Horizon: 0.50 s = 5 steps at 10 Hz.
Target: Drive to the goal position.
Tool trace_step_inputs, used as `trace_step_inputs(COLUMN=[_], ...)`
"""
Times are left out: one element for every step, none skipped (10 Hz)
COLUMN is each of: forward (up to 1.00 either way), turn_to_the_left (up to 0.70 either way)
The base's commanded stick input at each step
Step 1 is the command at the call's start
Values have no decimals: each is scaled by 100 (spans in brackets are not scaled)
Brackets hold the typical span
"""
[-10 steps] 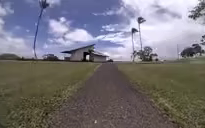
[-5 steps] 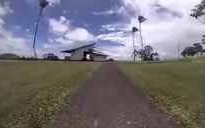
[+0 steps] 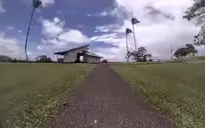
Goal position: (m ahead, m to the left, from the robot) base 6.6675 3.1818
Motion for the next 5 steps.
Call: trace_step_inputs(forward=[70,70,70,70,70], turn_to_the_left=[-31,-28,-22,-7,0])
